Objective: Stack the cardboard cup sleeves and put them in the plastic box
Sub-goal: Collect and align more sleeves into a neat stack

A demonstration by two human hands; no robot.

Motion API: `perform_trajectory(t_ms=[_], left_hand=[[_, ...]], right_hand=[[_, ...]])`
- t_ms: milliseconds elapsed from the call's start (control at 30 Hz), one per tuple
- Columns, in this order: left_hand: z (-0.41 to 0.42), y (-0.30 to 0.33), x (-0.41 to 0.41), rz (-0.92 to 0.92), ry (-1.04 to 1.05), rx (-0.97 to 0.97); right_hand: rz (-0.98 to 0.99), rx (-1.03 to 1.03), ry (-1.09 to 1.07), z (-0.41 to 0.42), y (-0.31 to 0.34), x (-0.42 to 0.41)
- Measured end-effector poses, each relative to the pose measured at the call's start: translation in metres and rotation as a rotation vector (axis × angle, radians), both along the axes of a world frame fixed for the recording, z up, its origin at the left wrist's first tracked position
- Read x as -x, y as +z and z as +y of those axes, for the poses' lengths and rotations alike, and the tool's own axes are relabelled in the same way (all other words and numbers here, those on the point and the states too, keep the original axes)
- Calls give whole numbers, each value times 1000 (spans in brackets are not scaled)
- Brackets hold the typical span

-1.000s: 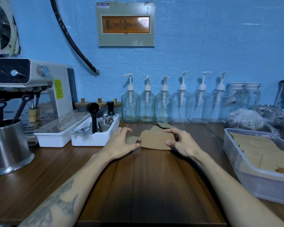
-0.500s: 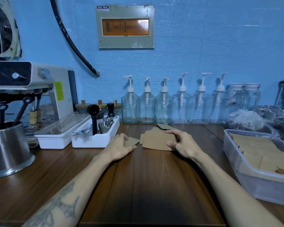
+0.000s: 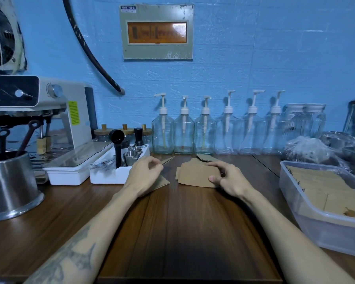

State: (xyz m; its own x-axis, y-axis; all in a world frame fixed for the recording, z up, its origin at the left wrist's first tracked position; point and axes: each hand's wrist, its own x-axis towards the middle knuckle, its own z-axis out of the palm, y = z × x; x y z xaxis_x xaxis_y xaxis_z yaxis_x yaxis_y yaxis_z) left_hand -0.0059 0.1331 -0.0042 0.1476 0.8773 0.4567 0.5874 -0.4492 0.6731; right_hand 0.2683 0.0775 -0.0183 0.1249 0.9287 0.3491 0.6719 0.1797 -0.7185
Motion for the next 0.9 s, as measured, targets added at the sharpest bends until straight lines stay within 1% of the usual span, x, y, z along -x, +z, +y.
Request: perform_trajectory(t_ms=[200,300,367,400,500,600,667,733,800,900], left_hand=[[-6,2,-8,-312,-198,179],[-8,0,-12,-323,-300,222],[-9,-1,-12,-341,-326,231],[-8,0,-11,-349,-314,212],[-2,4,-4,-293,-161,55],[0,8,0,-375,-83,-39],[1,9,0,-397,-91,-60],[2,5,0,-354,-209,29],[2,-3,-5,-251,-324,135],[1,-16,-17,-41,-349,144]], right_hand=[[-19,-8,1,-3,2,1],[-5,-8,7,-3,2,1],[8,-4,14,-2,2,0],[10,-3,15,-2,2,0],[32,1,19,-2,2,0],[55,5,17,-2,2,1],[58,2,13,-1,2,1],[74,1,14,-1,1,1],[86,-2,23,-1,1,1],[85,12,76,0,0,2]])
